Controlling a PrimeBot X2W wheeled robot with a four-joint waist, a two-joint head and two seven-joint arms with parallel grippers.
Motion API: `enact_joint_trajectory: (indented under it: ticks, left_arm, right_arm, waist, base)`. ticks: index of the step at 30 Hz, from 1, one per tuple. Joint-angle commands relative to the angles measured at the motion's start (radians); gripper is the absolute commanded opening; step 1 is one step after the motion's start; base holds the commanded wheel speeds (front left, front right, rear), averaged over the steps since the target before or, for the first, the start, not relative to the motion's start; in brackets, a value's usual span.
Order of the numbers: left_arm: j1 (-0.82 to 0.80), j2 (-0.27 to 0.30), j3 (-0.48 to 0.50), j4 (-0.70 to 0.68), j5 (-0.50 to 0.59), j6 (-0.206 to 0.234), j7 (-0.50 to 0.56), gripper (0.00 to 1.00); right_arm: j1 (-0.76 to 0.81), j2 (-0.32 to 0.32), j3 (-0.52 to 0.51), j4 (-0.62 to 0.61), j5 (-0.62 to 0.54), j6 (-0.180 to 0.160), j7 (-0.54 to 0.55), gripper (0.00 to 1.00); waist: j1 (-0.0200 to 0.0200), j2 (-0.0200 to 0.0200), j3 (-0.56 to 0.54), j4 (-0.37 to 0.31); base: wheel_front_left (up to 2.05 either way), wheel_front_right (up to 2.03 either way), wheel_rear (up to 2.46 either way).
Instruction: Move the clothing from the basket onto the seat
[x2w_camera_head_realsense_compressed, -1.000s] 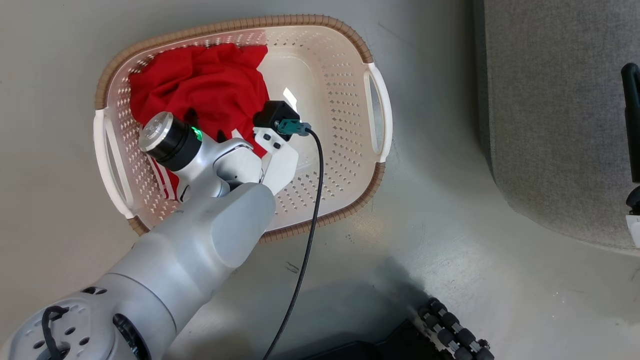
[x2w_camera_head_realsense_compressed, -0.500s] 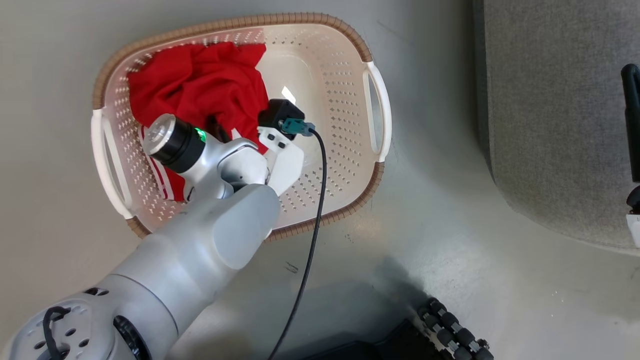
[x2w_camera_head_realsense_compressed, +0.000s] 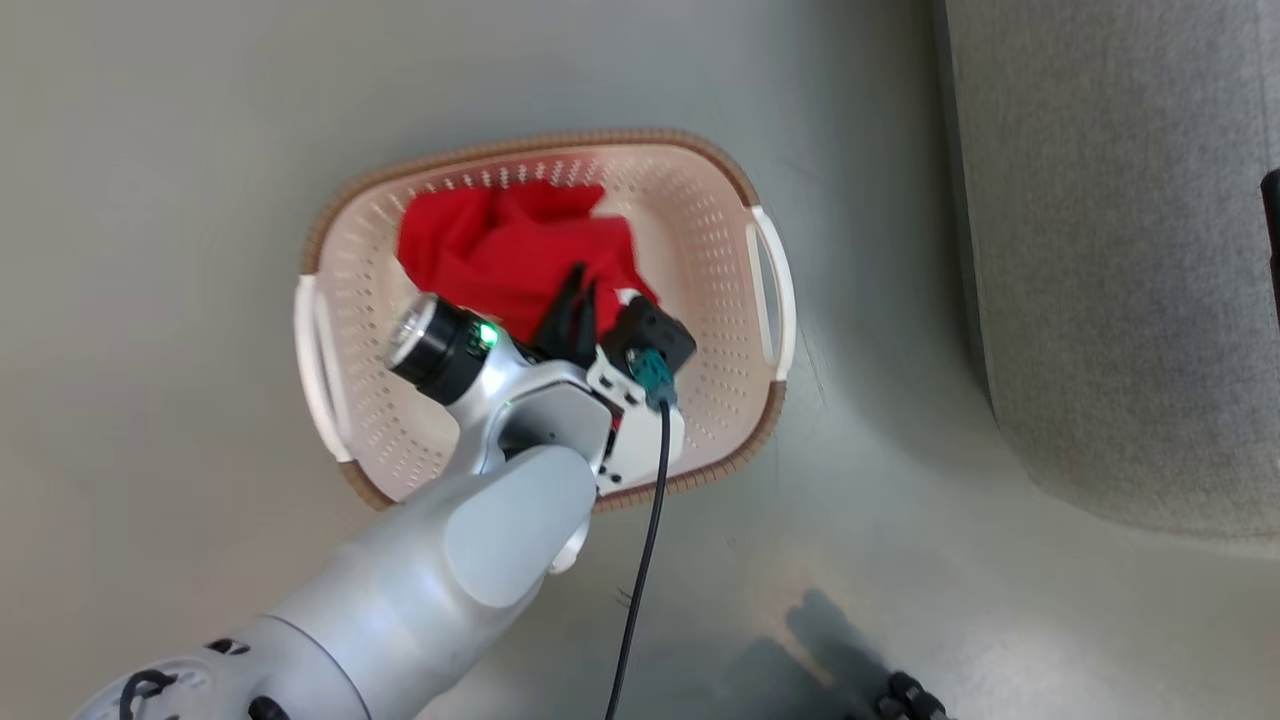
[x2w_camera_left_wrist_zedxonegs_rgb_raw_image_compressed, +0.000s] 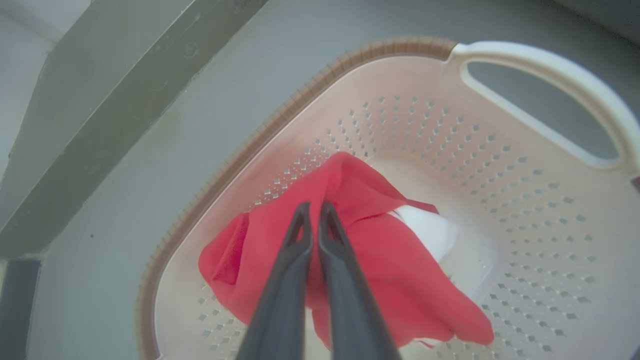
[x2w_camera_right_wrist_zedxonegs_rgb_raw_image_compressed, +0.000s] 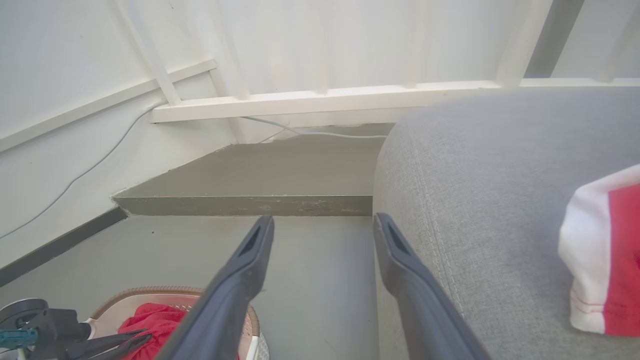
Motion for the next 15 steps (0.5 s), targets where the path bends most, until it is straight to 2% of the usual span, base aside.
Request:
enact_joint_trajectory:
  ticks: [1,6,7,8,9,15]
  left_arm:
    - [0.026,-0.009,0.012,-0.030,-0.021,-0.028,-0.068,0.00]
    - [0.050,-0.009,0.011,-0.050,-0.067,-0.119,-0.246,0.00]
    - [0.060,-0.009,0.010,-0.053,-0.084,-0.164,-0.308,0.00]
    - [0.060,-0.009,0.010,-0.053,-0.084,-0.164,-0.308,0.00]
    - [0.072,-0.009,0.010,-0.050,-0.100,-0.199,-0.344,0.00]
    - [0.102,-0.009,0.009,-0.052,-0.142,-0.268,-0.384,0.00]
  right_arm:
    - [0.060,-0.044,0.000,-0.011,-0.015,0.004,-0.012,1.00]
    - [0.101,-0.063,-0.005,-0.005,-0.025,0.004,-0.012,1.00]
    - [0.116,-0.068,-0.005,-0.001,-0.030,0.004,-0.012,1.00]
    - [0.116,-0.068,-0.005,-0.001,-0.030,0.004,-0.012,1.00]
    - [0.131,-0.072,-0.004,0.005,-0.035,0.004,-0.012,1.00]
    - [0.167,-0.072,0.008,0.027,-0.046,0.004,-0.012,1.00]
  waist:
    - [0.0000,-0.0001,-0.067,0.035]
    - [0.0000,-0.0001,-0.145,0.066]
    - [0.0000,-0.0001,-0.176,0.078]
    - [0.0000,-0.0001,-0.176,0.078]
    - [0.0000,-0.0001,-0.207,0.088]
    - [0.0000,-0.0001,-0.298,0.107]
  base:
    - [0.00,0.00,0.00]
    - [0.00,0.00,0.00]
    - [0.00,0.00,0.00]
    - [0.00,0.00,0.00]
    - [0.00,0.00,0.00]
    - [0.00,0.00,0.00]
